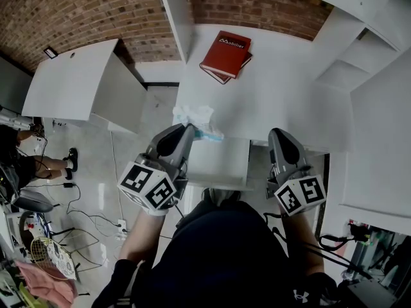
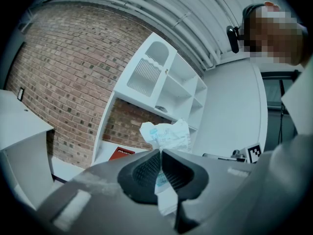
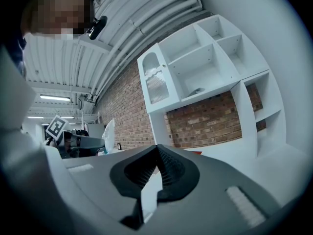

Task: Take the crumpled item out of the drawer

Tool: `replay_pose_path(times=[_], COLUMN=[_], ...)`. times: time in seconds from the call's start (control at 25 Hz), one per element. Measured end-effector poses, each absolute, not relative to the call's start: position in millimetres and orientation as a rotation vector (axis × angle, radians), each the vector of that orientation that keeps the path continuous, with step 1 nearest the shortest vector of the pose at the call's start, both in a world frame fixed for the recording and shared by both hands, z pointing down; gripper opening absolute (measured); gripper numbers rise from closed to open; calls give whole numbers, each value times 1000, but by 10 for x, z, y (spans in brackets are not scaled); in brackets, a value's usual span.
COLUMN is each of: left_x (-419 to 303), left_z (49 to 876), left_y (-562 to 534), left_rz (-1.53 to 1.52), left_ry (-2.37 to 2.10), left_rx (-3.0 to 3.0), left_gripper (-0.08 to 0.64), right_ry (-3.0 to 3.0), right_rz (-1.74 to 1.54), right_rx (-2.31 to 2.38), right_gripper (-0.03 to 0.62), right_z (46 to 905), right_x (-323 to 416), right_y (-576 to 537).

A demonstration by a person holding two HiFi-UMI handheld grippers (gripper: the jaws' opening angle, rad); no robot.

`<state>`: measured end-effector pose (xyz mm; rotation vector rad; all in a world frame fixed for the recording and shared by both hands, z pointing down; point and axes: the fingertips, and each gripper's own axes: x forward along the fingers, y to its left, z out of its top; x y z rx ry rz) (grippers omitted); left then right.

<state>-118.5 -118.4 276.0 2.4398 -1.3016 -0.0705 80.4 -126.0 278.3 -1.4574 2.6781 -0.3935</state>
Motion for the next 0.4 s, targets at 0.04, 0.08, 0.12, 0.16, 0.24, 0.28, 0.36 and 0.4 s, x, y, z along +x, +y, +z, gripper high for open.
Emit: replay_pose_path(times=[0.04,0.08,0.12,0.16,0.24,0.28,0.36,0.4], left_x=[-1178,-1173,-1171,-1171,-1167,-1161,-1144,-1135], left_z=[2762,2762,2761,2761,2760,2759,2762,2764], left_y=[-1183,-1181,-1181,-1182,-1187,-1191,-1196,-1199], left_rz=[-69,-68,-67,-67,-66,-66,-65,-64], left_ry=[-1300,-1299,-1299,-1299,-1300,-1301,-1299,-1298], left_rx=[2442,2443,2443,2443,2438,2435,2434,2434], left_gripper=[14,14,14,14,14,14,14,14], right_ry=[2678,2678,2678,2678,2677,2677,2676,2676], right_rz=[-395,-395,-396,-397,-399,-401,-404,-406], right_rx=[-1457,-1457,-1456,-1456,-1455,-1455,-1456,-1456], right_gripper=[2,2,2,2,2,2,2,2], right_z=[2787,2791,2793,2794,2796,2799,2809,2815], right_x=[808,811,812,811,813,818,833,842], right_y=[-1259,-1258,-1259,-1260,-1263,-1265,-1267,-1268])
